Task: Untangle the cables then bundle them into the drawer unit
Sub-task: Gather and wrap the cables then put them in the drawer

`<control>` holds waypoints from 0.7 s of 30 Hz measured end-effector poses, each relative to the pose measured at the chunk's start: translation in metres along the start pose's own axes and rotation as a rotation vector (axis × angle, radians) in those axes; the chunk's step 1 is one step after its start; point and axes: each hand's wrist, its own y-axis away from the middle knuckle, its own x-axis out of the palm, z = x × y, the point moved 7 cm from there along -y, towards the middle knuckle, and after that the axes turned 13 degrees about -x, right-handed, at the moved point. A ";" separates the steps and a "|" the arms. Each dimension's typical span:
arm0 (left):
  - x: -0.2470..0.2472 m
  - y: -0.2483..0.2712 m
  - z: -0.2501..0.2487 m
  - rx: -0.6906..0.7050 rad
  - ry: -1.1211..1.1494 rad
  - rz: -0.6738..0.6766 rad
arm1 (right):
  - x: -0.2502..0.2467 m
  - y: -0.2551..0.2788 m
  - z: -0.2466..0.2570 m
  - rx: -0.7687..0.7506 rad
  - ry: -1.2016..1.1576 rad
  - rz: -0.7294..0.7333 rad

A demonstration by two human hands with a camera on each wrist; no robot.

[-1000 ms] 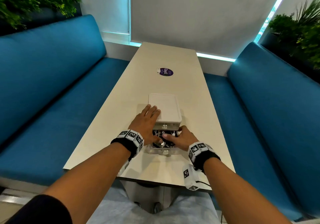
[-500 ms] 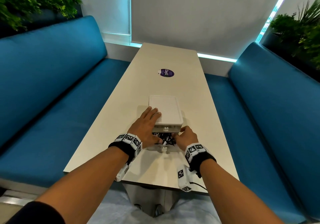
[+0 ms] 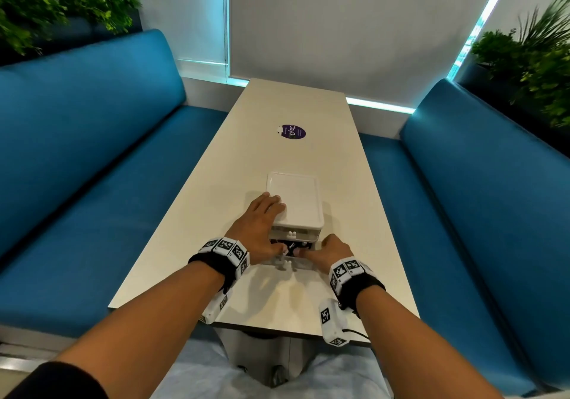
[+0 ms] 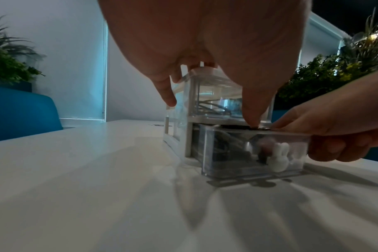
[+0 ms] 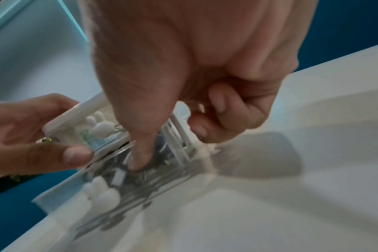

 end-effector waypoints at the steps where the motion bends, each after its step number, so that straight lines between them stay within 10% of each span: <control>1: -0.001 0.000 0.000 0.002 -0.001 0.013 | -0.003 -0.001 0.002 0.021 -0.021 -0.041; 21: 0.005 -0.002 0.000 0.060 -0.115 -0.024 | 0.028 0.021 0.027 0.142 -0.790 0.030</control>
